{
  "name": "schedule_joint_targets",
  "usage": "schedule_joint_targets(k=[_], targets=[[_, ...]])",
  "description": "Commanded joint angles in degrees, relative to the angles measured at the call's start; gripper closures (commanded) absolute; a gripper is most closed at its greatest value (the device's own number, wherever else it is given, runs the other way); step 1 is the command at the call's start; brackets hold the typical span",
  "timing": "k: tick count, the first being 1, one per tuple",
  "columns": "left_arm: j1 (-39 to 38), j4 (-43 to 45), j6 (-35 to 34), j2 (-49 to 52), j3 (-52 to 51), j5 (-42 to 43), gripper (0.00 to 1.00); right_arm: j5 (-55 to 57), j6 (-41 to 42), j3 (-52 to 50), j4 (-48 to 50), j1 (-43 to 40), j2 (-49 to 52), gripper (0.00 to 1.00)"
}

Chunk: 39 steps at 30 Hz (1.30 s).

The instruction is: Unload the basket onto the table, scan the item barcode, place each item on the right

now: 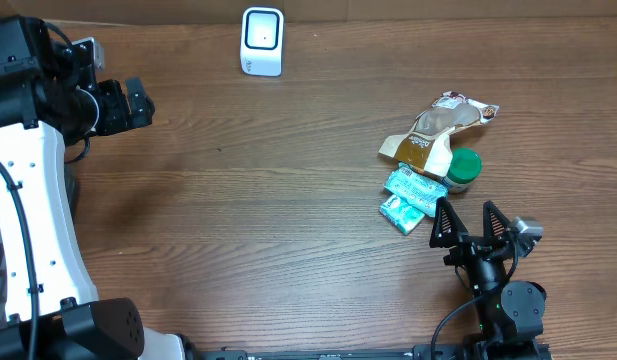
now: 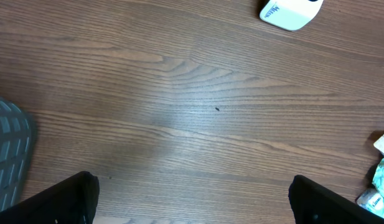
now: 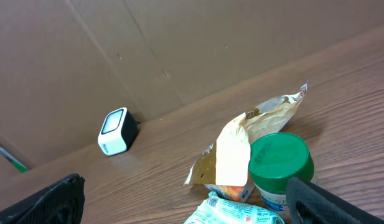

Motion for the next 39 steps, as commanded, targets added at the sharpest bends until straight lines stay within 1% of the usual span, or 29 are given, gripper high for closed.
schedule_joint_targets(k=[1,5,9,11,13,15,18,21,23,27,30,32,36,39], targets=[[0.2,0.1,-0.9,0.2,1.2,0.1,0.0,-0.3,-0.2,-0.5,0.3,0.4,-0.7,0.0],[0.1,0.1,-0.9,0.0,1.2,-0.2,0.0,-0.3,-0.2,-0.5,0.3,0.4,-0.7,0.0],[-1.1,0.1,-0.9,-3.8,1.1,-0.3,0.0,-0.3,-0.2,-0.5,0.3,0.4,-0.7,0.0],[-2.1,-0.2,0.1,-7.0,0.5,-1.6,0.0,-0.3,-0.2,-0.5,0.3,0.4,-0.7,0.0],[-3.1,-0.5,0.9,-11.5,-1.2,-5.8,0.0,-0.3,-0.2,-0.5,0.3,0.4,-0.7,0.0],[-4.1,1.7,1.2,-16.4,-4.6,-7.3,0.0,-0.3,-0.2,-0.5,0.3,0.4,-0.7,0.0],[-5.2,11.3,2.0,-25.0,-14.6,-7.4,0.0,-0.3,-0.2,-0.5,0.3,0.4,-0.7,0.0],[-6.9,26.8,2.3,-35.6,-29.9,-7.4,0.0,-0.3,-0.2,-0.5,0.3,0.4,-0.7,0.0],[-8.5,36.7,3.9,-42.4,-40.0,-7.3,0.0,-0.3,-0.2,-0.5,0.3,0.4,-0.7,0.0],[-10.8,53.3,6.8,-55.2,-58.2,-7.4,0.0,-0.3,-0.2,-0.5,0.3,0.4,-0.7,0.0],[-10.8,62.3,6.8,-63.6,-69.9,-7.5,0.0,-0.3,-0.2,-0.5,0.3,0.4,-0.7,0.0],[-10.8,66.3,7.0,-68.2,-76.4,-7.5,0.0,-0.3,-0.2,-0.5,0.3,0.4,-0.7,0.0],[-10.8,72.2,8.2,-76.0,-88.0,-7.5,0.0,-0.3,-0.2,-0.5,0.3,0.4,-0.7,0.0],[-10.8,74.4,8.3,-80.6,-94.4,-7.7,0.0,-0.3,-0.2,-0.5,0.3,0.4,-0.7,0.0]])
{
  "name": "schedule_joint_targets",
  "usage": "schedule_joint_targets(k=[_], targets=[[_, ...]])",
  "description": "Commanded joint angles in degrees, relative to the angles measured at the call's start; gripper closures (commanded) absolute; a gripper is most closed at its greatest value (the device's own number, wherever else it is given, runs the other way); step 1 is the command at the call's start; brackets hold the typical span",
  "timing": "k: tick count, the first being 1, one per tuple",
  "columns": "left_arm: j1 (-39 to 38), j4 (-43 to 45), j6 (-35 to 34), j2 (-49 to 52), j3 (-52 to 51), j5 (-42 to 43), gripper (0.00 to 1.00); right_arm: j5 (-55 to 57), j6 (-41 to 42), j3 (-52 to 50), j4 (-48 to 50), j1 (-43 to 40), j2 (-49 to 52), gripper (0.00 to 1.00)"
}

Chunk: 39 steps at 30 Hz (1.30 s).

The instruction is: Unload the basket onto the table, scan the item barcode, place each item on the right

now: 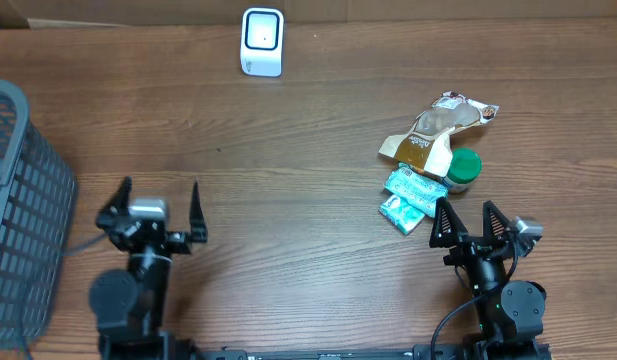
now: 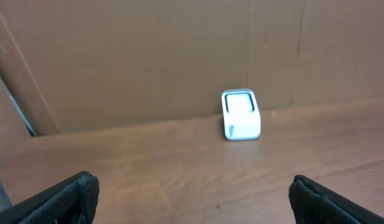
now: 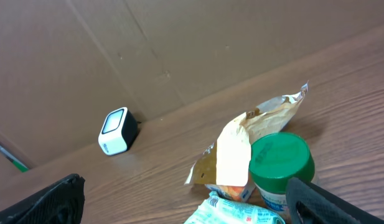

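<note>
A white barcode scanner (image 1: 262, 41) stands at the table's far edge; it also shows in the left wrist view as the scanner (image 2: 241, 115) and in the right wrist view as the scanner (image 3: 116, 131). The items lie in a cluster at the right: a tan snack bag (image 1: 435, 128), a green-lidded jar (image 1: 464, 167) and two teal packets (image 1: 408, 197). My right gripper (image 1: 468, 222) stands open just in front of that cluster, holding nothing. My left gripper (image 1: 157, 208) is open at the front left, over bare wood, far from the items.
A grey mesh basket (image 1: 23, 210) stands at the left edge of the table. A cardboard wall (image 2: 179, 56) rises behind the scanner.
My left arm has gone from reaching high at the far left to a low pose at the front left, its gripper still open. The grey basket stands in view. The right arm is unmoved.
</note>
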Motion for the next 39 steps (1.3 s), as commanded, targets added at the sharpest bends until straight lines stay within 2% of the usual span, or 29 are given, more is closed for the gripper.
schedule_joint_targets(k=[1,10,14,39], targets=[[-0.2,1.9,1.7,-4.7,-6.3,-1.0,0.0,-0.2,-0.2,-0.5,0.3,0.4,-0.7,0.0],[-0.2,1.6,1.7,-13.8,-15.2,-1.0,0.0,-0.2,-0.2,-0.5,0.3,0.4,-0.7,0.0],[-0.2,-3.3,1.7,-16.1,-15.7,-1.0,0.0,-0.2,-0.2,-0.5,0.3,0.4,-0.7,0.0],[-0.2,-3.3,1.7,-17.9,-15.7,-1.2,0.0,-0.2,-0.2,-0.5,0.3,0.4,-0.7,0.0]])
